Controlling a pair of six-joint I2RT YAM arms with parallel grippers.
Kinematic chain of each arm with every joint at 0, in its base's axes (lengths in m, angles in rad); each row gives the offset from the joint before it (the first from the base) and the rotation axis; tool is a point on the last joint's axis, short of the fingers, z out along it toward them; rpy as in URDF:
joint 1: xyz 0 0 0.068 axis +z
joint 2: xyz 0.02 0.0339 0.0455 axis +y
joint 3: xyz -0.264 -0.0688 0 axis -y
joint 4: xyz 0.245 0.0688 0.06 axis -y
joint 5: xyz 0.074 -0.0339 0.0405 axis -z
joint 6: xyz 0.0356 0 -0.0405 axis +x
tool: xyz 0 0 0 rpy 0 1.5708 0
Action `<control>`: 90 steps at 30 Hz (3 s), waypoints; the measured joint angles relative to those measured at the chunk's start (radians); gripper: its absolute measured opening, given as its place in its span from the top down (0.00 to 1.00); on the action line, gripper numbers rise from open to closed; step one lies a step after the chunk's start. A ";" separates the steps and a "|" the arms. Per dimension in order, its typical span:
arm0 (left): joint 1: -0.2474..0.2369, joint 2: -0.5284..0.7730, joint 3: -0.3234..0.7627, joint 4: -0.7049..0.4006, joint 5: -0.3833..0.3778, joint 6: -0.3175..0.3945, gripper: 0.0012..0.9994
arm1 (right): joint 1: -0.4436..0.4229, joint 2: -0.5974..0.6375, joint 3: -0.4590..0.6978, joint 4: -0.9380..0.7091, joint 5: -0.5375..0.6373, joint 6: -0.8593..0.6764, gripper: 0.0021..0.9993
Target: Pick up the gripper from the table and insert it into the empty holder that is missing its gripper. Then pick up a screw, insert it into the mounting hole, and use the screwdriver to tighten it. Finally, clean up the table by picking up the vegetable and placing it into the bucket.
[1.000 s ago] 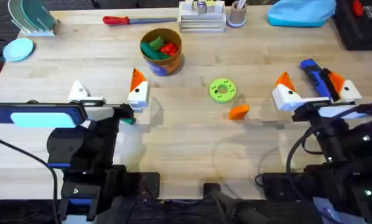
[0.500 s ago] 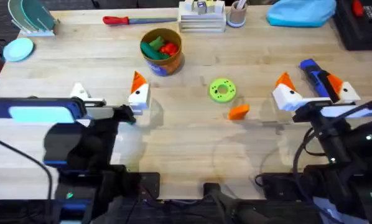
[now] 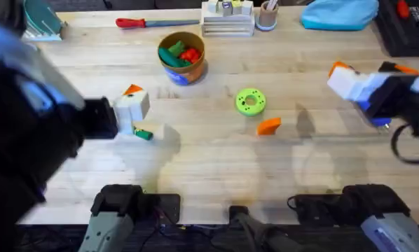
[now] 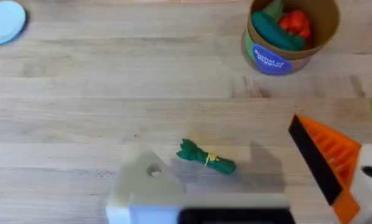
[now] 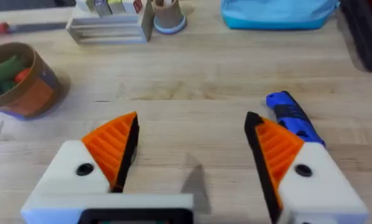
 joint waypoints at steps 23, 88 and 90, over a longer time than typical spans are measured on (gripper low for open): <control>0.089 0.567 0.090 -0.158 0.027 -0.681 0.71 | 0.000 0.219 0.161 -0.042 -0.049 0.034 0.01; -0.513 -0.327 -0.663 1.027 0.350 0.034 0.01 | 0.000 0.219 0.161 -0.044 -0.049 0.037 0.01; -0.502 -0.398 -0.696 1.019 0.353 0.014 0.01 | 0.000 0.219 0.161 -0.044 -0.049 0.037 0.01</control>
